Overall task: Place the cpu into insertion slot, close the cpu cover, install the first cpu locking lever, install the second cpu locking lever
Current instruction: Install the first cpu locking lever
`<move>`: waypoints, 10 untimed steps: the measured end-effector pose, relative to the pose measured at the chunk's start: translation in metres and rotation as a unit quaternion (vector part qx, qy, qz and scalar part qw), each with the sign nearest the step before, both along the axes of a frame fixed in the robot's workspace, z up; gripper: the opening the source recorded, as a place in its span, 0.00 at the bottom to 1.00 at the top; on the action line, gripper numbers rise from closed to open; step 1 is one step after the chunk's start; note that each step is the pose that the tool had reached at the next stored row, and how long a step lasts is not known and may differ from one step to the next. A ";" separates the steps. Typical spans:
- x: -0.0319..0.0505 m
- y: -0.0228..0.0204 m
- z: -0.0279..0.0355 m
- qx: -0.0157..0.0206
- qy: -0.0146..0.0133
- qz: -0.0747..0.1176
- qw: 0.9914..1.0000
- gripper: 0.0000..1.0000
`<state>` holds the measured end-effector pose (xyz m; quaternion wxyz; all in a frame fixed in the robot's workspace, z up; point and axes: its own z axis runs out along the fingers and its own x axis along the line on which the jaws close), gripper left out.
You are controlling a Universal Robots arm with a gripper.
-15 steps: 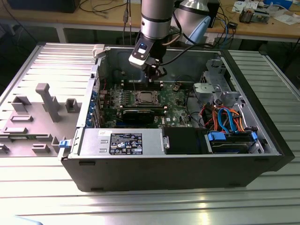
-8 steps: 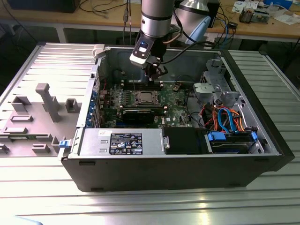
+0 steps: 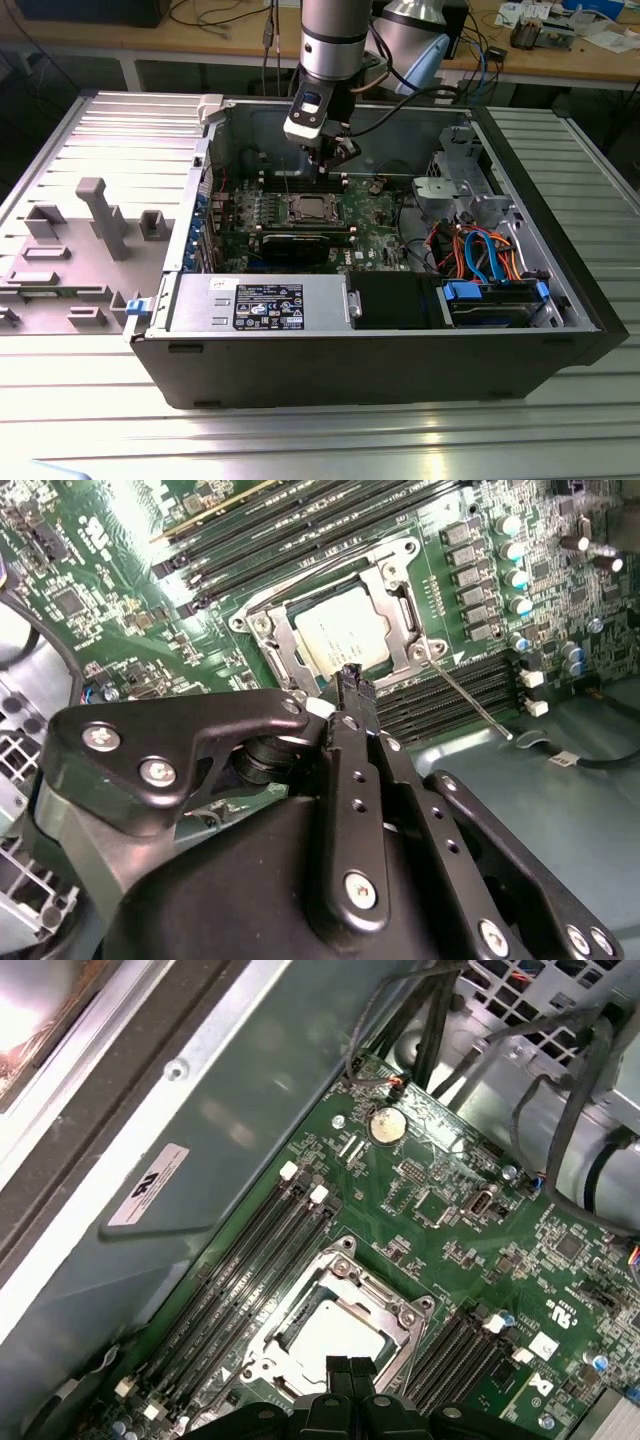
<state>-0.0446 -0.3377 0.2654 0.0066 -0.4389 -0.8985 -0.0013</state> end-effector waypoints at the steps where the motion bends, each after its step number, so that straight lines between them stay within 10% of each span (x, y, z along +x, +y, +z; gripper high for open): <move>1: 0.0000 0.0000 0.0000 0.000 0.000 0.000 1.000 0.11; 10: 0.0000 0.0000 0.0000 0.000 0.000 0.002 1.000 0.11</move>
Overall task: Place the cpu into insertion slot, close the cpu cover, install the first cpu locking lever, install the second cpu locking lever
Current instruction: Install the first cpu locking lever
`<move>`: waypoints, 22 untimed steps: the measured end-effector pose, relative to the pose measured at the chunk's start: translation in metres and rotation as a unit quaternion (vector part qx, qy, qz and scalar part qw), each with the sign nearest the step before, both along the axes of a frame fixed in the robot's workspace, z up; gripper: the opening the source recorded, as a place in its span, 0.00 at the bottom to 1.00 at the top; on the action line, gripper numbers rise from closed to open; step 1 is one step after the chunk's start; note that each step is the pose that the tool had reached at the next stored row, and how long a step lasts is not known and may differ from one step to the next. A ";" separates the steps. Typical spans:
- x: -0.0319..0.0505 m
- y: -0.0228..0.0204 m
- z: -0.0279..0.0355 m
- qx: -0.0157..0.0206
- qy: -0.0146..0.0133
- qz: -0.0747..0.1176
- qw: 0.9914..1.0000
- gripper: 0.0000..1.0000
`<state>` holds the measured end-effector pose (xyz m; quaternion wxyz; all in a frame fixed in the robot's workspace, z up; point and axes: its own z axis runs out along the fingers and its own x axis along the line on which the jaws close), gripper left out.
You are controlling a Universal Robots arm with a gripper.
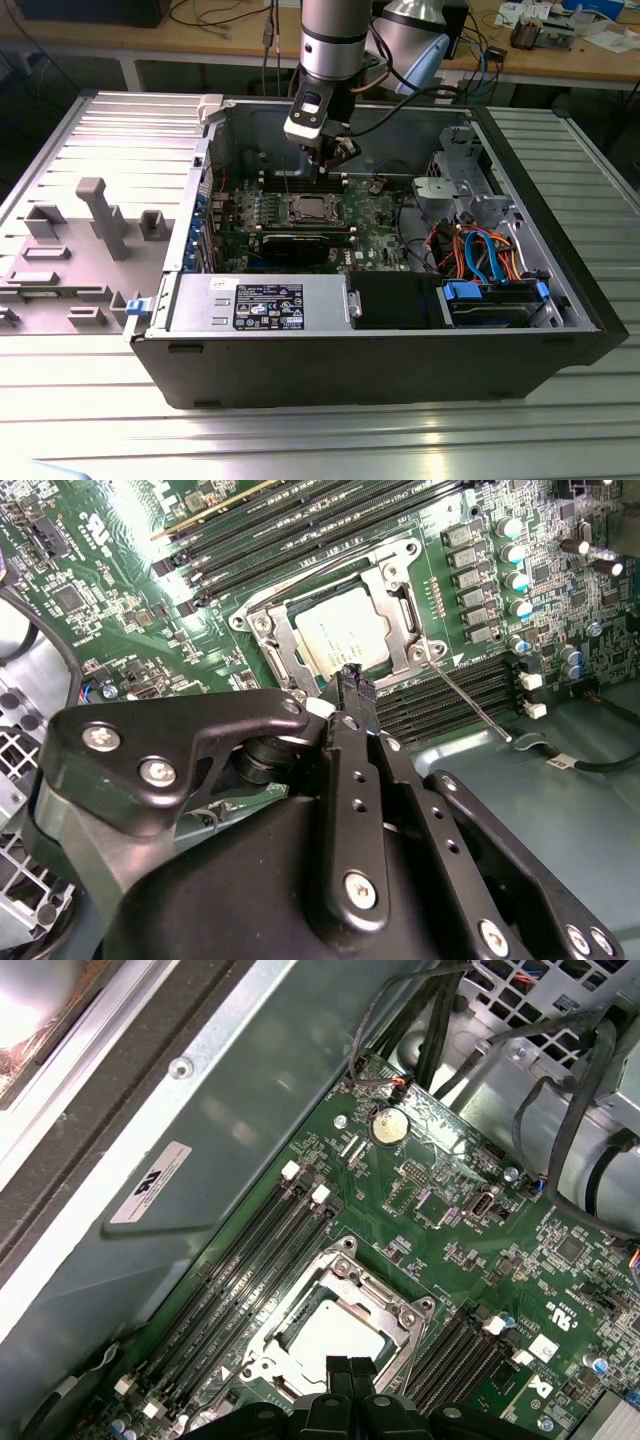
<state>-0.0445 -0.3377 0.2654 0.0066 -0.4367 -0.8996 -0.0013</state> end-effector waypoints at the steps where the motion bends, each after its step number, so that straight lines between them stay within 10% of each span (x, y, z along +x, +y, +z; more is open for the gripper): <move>1: 0.0000 0.0000 0.0000 0.000 0.000 0.000 1.000 0.11; 22: 0.0000 0.0000 0.0000 0.000 0.000 0.005 1.000 0.11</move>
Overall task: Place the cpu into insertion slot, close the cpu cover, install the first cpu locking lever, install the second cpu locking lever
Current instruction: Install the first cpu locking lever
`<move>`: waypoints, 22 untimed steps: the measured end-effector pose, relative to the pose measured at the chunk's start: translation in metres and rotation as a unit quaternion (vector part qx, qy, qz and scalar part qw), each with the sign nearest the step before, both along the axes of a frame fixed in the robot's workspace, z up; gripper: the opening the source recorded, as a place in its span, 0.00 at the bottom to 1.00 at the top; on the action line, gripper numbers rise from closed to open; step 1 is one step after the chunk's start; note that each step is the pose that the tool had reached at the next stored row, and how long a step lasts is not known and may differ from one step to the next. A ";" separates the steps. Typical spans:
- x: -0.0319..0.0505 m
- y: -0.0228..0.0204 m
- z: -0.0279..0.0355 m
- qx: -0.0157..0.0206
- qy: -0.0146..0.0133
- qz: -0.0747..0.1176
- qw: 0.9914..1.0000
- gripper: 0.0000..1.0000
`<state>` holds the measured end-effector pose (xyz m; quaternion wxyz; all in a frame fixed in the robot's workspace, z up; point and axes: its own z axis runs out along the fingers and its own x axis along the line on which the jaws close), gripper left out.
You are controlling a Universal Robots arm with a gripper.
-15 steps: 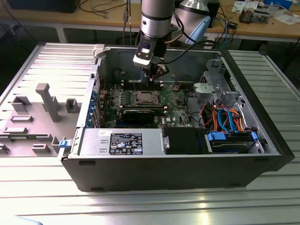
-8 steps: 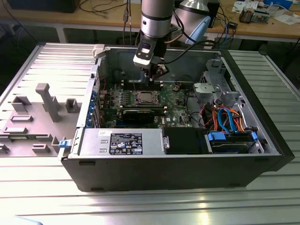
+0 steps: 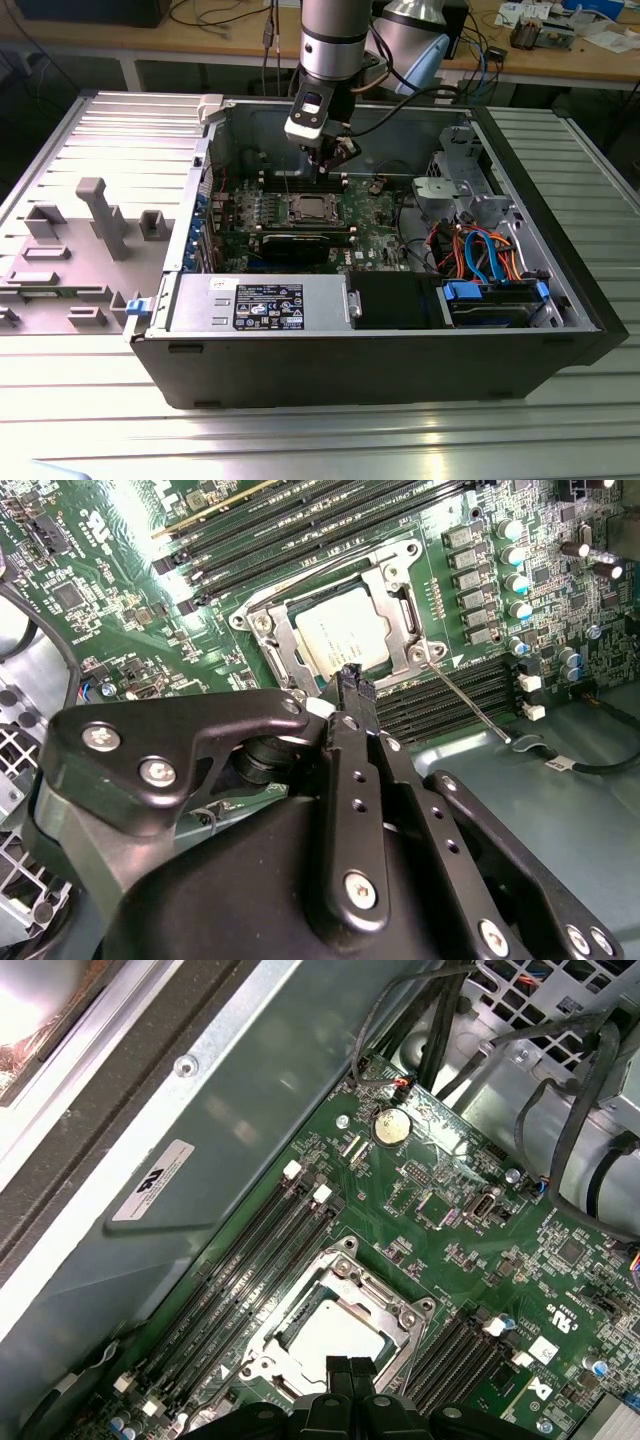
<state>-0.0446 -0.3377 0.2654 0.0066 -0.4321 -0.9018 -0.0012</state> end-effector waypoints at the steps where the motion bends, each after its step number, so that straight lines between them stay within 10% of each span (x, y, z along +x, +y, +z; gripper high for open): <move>1: 0.0000 0.0000 0.0000 0.000 0.000 0.000 1.000 0.11; 22: 0.0000 0.0000 0.0000 0.000 0.000 0.024 1.000 0.11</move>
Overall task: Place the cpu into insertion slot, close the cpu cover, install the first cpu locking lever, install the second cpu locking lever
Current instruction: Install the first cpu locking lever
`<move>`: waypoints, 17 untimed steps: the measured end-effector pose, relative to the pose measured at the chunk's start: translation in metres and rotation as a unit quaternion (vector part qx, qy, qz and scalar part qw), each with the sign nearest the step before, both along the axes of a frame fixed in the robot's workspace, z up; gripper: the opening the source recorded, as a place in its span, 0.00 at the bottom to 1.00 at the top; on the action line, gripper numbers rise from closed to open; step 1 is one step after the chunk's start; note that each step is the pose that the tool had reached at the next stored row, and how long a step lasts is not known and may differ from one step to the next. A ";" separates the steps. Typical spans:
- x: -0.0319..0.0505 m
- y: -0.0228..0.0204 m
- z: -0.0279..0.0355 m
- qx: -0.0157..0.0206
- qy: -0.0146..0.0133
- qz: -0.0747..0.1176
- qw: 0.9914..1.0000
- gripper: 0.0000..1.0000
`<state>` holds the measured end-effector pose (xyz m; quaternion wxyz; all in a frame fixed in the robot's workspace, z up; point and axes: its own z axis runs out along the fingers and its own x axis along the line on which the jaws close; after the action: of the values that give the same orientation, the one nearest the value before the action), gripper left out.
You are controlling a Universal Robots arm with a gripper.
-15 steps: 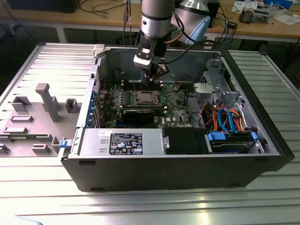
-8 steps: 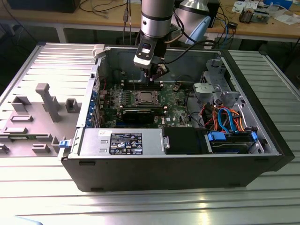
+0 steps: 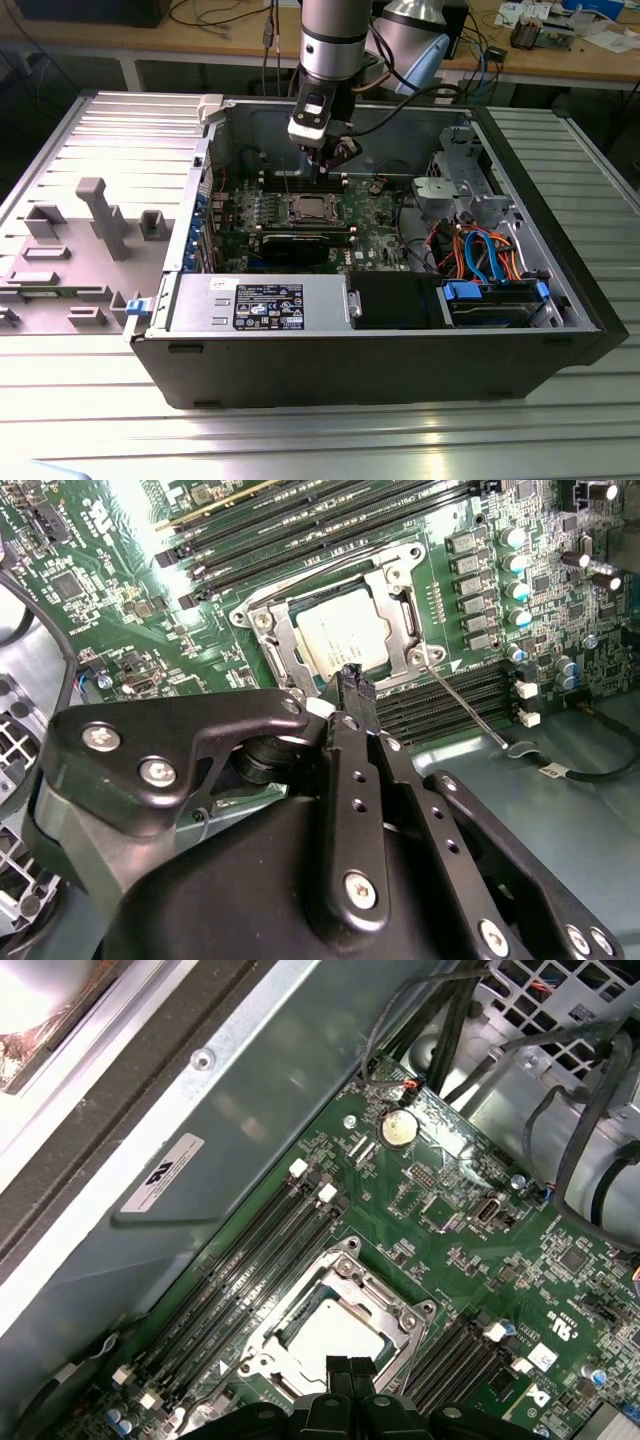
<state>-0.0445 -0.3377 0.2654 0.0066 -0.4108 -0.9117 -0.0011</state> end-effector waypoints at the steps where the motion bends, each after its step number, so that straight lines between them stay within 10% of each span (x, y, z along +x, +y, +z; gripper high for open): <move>1: 0.0000 0.0000 0.0000 0.000 0.000 0.002 1.000 0.11; 17: 0.0000 0.0000 0.0000 0.000 0.000 0.008 1.000 0.11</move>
<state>-0.0446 -0.3377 0.2654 0.0066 -0.4035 -0.9149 -0.0010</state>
